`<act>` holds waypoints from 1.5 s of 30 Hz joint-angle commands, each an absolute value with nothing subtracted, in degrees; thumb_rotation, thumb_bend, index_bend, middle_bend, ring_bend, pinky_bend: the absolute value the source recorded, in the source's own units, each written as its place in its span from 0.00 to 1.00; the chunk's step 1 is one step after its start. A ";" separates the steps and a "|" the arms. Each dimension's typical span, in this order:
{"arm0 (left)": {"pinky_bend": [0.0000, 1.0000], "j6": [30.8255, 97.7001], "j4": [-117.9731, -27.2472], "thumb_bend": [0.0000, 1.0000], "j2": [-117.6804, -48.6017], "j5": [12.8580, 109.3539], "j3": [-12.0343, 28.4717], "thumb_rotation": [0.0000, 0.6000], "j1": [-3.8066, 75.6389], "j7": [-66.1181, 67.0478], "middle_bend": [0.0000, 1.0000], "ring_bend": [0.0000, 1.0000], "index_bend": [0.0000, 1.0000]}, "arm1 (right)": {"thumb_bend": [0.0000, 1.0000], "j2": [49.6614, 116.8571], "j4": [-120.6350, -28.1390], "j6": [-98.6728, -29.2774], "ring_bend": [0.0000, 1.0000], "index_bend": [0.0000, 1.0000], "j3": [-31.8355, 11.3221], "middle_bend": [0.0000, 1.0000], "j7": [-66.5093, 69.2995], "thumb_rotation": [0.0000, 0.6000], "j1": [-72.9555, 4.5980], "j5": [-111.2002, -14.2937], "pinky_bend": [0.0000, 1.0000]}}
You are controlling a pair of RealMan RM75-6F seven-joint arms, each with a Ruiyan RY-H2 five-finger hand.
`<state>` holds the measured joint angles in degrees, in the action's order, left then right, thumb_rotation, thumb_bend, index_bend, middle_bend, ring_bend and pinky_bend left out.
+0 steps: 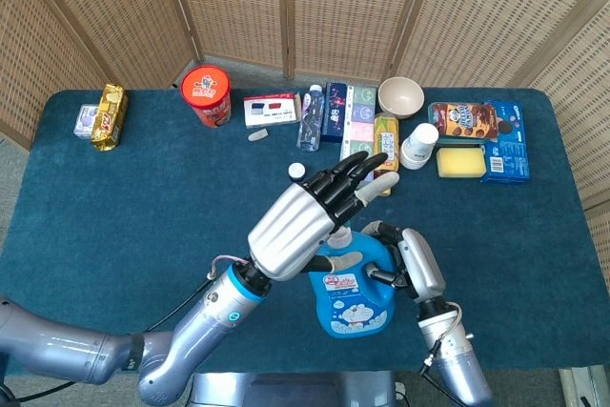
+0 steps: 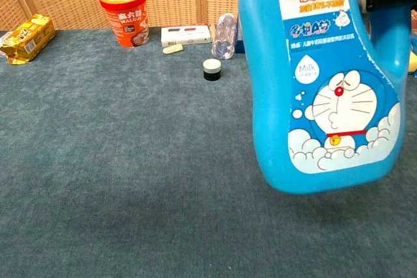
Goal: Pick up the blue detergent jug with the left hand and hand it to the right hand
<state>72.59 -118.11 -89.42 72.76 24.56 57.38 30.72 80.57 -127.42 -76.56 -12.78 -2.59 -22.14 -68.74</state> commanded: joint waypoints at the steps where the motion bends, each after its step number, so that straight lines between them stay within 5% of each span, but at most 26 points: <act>1: 0.26 72.94 -119.80 0.00 -87.82 72.66 24.69 1.00 56.59 30.96 0.00 0.03 0.00 | 0.75 80.68 -127.09 -76.63 0.65 0.74 -12.76 0.83 -2.89 1.00 -22.12 -68.62 0.85; 8: 0.24 73.95 -122.37 0.00 -83.82 73.33 24.45 1.00 54.35 30.75 0.00 0.02 0.00 | 0.75 80.63 -125.84 -76.92 0.64 0.74 -12.95 0.83 -2.95 1.00 -21.91 -68.26 0.85; 16: 0.23 75.78 -125.97 0.00 -68.83 75.87 21.55 1.00 44.63 24.11 0.00 0.00 0.00 | 0.75 78.02 -121.60 -76.75 0.64 0.74 -14.81 0.83 -0.80 1.00 -21.41 -66.97 0.85; 25: 0.21 80.69 -116.77 0.00 -53.20 82.19 14.53 1.00 29.99 5.00 0.00 0.00 0.00 | 0.75 72.54 -118.49 -76.36 0.64 0.74 -17.89 0.83 3.15 1.00 -20.65 -66.75 0.85; 45: 0.13 89.12 -96.70 0.00 -52.47 80.28 1.62 1.00 8.06 -15.57 0.00 0.00 0.00 | 0.75 70.20 -106.72 -78.72 0.64 0.74 -20.27 0.83 7.46 1.00 -20.28 -70.73 0.85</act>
